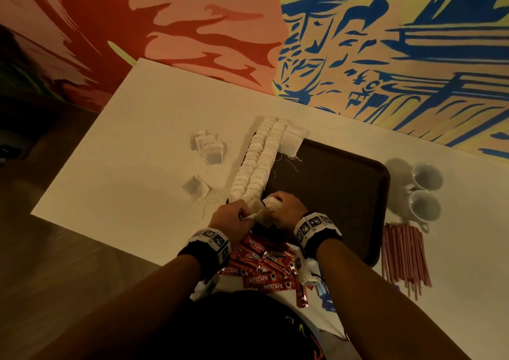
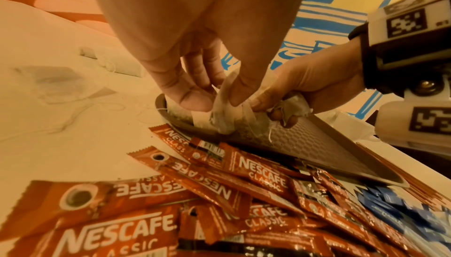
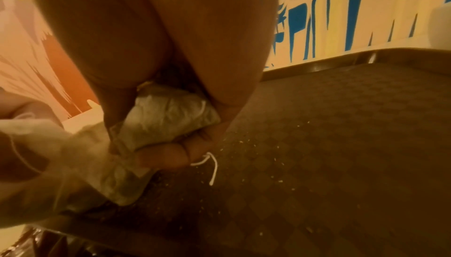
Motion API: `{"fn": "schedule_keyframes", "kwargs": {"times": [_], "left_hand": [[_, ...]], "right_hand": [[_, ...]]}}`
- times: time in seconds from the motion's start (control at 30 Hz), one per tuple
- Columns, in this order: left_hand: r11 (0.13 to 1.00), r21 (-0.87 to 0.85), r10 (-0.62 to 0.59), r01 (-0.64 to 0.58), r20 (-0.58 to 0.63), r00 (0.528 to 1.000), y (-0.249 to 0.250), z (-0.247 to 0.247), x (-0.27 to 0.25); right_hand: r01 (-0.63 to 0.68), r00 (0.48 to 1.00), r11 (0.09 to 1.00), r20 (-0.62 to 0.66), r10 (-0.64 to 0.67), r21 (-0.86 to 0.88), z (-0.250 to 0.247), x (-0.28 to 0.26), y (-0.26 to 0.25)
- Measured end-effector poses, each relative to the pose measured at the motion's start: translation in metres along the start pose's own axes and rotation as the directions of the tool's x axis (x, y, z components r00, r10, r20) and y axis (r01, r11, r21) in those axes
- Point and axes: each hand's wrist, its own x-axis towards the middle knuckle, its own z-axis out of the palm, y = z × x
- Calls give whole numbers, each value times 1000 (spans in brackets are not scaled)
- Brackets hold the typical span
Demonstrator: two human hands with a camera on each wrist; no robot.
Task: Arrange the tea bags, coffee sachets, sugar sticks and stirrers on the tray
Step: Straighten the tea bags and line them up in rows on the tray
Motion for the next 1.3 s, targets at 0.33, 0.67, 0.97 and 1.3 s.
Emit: {"fn": "schedule_keyframes", "kwargs": {"times": [0.33, 0.67, 0.97, 1.3], "left_hand": [[1000, -4, -2, 2, 9, 1000, -6, -9, -4], [993, -67, 95, -96, -8, 995, -3, -38, -3], [933, -220, 288, -284, -18, 958, 40, -81, 49], [939, 93, 317, -332, 148, 937, 97, -82, 137]], "right_hand": [[-30, 997, 984, -80, 16, -178, 14, 7, -9], [-14, 1000, 950, 10, 18, -312, -16, -14, -7], [62, 958, 998, -281, -54, 20, -82, -8, -13], [-47, 944, 966, -306, 126, 254, -104, 66, -27]]}}
